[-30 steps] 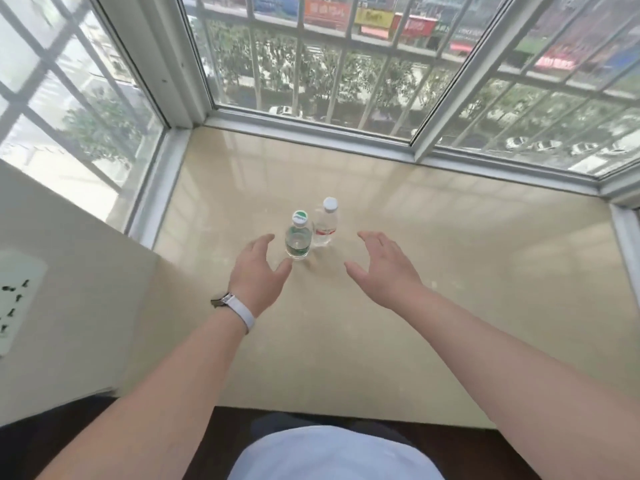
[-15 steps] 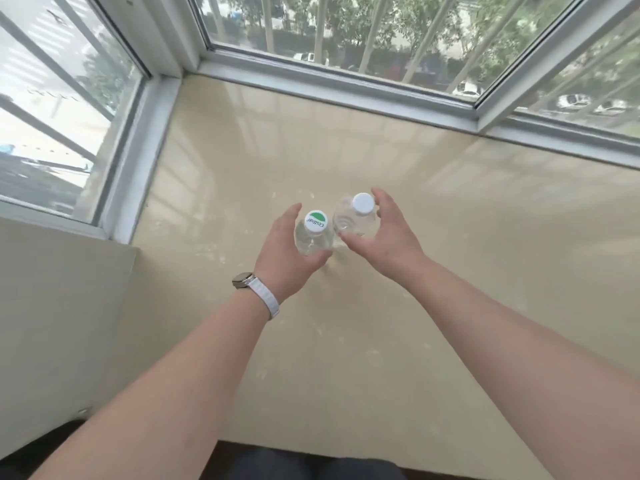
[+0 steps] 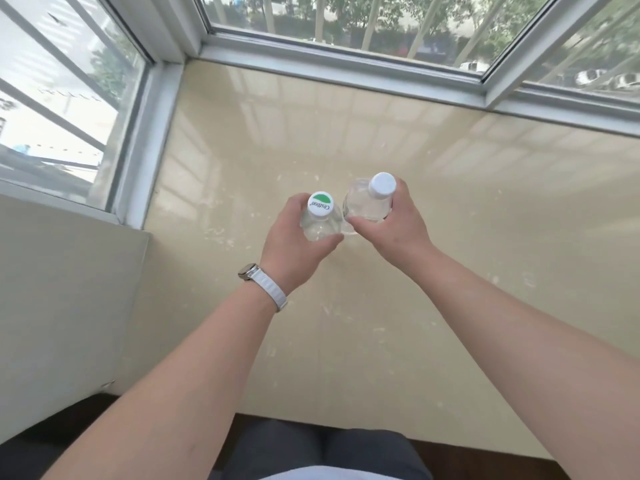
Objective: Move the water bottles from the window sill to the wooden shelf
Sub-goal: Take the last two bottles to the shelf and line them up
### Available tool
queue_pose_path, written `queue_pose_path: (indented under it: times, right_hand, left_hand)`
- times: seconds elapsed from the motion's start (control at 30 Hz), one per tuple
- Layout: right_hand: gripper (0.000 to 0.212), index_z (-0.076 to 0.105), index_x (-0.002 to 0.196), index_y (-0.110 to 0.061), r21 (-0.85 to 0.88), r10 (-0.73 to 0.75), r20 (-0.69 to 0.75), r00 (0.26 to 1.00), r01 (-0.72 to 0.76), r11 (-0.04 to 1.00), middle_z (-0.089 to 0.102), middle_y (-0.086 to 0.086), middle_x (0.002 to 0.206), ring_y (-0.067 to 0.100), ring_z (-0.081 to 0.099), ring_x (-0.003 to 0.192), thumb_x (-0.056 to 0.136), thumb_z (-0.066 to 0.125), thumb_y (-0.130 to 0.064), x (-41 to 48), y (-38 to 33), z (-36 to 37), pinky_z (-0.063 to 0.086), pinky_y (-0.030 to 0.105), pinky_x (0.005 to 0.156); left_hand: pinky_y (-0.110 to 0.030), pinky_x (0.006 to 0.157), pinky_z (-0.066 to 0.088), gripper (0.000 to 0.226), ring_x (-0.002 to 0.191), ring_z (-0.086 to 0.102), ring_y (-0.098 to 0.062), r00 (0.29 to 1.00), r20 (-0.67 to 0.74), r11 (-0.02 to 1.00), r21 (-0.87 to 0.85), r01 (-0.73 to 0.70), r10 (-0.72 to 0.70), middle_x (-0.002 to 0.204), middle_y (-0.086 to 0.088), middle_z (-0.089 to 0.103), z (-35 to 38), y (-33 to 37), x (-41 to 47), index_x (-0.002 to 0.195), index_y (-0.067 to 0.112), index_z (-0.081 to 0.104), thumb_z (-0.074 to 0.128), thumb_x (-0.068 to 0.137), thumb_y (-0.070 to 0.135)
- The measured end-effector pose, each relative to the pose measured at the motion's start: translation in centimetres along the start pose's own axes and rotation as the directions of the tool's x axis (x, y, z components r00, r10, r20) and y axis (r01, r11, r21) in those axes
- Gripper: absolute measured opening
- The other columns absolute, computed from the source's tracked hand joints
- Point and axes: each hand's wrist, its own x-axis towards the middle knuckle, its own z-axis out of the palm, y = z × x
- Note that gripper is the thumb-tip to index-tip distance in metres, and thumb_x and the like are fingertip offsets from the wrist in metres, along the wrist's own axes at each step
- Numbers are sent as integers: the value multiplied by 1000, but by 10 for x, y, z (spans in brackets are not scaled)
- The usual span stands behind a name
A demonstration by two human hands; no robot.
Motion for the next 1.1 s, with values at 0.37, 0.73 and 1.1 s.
queue_pose_path:
  times: [0.37, 0.73, 1.1]
  right_hand:
    - [63, 29, 101, -68, 32, -19, -231, 973, 27, 999, 55, -42, 106, -15, 58, 87, 72, 77, -39, -143, -51, -77, 41, 4, 66]
    - [61, 29, 103, -56, 122, 151, -590, 793, -97, 988, 55, -24, 101, -14, 56, 76, 69, 78, -45, -302, -31, -147, 37, 3, 61]
    - [70, 32, 117, -51, 330, 327, -755, 568, -101, 939, 55, -26, 113, -13, 60, 84, 66, 80, -47, -430, 68, -228, 43, 17, 70]
  left_hand:
    - [-35, 88, 55, 60, 103, 63, -4, 991, 62, 992, -49, -113, 116, 111, 20, 64, -27, 74, -94, 121, 35, 54, 82, 69, 34]
    - [-24, 74, 54, 53, 86, 65, 4, 844, 446, 947, -24, -321, 297, 104, 17, 67, 23, 128, -182, 112, 41, 56, 80, 65, 45]
    - [-34, 80, 59, 47, 88, 66, 3, 627, 679, 854, 0, -520, 382, 102, 18, 69, 143, 193, -270, 107, 41, 57, 82, 67, 45]
